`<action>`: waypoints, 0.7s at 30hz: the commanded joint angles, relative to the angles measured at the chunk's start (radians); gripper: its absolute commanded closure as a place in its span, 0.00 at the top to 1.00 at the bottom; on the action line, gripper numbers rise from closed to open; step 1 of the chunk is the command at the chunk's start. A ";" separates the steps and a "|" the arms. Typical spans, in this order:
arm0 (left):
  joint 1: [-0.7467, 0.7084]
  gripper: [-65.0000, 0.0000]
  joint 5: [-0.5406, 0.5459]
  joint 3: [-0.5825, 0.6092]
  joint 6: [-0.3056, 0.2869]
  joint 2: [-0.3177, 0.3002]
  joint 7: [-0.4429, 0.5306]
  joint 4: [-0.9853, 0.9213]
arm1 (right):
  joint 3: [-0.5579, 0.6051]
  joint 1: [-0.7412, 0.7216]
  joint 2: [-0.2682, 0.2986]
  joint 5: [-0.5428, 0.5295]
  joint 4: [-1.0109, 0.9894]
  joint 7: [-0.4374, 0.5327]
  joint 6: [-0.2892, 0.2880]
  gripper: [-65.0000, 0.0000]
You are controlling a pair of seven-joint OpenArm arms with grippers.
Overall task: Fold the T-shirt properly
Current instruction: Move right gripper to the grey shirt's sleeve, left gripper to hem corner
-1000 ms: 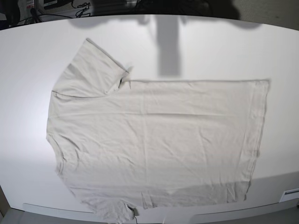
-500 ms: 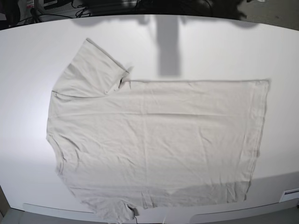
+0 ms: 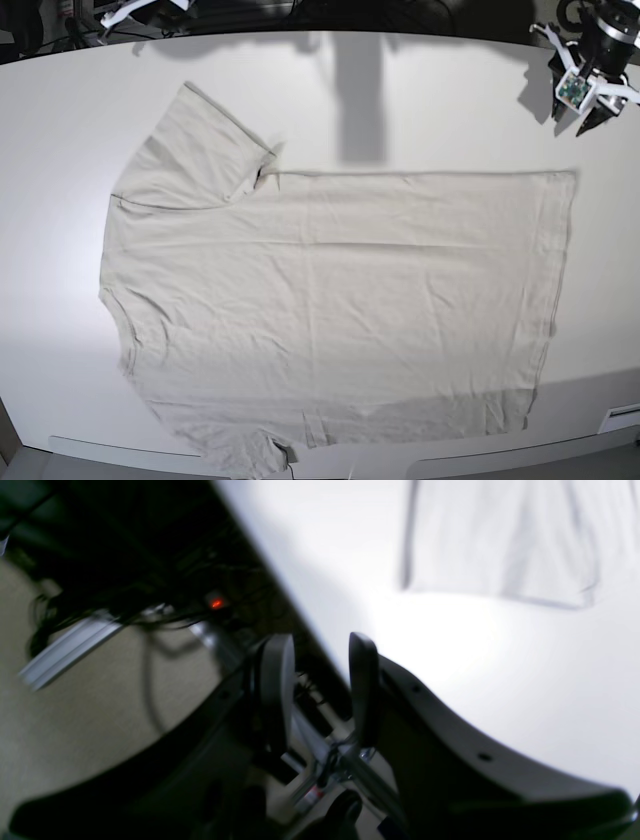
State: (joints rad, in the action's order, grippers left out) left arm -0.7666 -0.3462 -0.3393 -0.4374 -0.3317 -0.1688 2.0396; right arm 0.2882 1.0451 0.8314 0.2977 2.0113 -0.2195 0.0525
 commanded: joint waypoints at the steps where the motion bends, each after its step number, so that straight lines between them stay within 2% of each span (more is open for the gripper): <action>1: 0.019 0.31 -0.007 -0.005 -0.006 -0.007 0.015 0.014 | -0.002 -0.002 0.011 0.006 0.016 0.006 0.014 0.30; 5: 0.126 0.31 -0.013 0.001 -0.119 -0.018 0.011 -0.042 | -0.002 -0.030 0.011 0.006 0.016 -0.011 0.014 0.30; 6: 0.152 0.31 -0.014 0.008 -0.129 -0.029 0.011 -0.074 | -0.002 -0.031 0.011 0.007 0.016 -0.011 0.014 0.30; 15: 0.349 0.31 -0.163 0.172 -0.136 -0.156 0.013 -0.349 | -0.002 -0.031 0.011 0.022 0.016 -0.010 0.018 0.30; 21: 0.449 0.31 -0.178 0.259 -0.136 -0.223 0.014 -0.480 | -0.002 -0.031 -0.011 0.058 0.016 -0.052 0.133 0.30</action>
State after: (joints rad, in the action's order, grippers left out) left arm -0.3210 -0.5236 -0.0753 -0.5804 -0.5396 -0.1600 1.5490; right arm 0.2890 1.0050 0.8143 0.3519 2.0109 -0.2813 0.1638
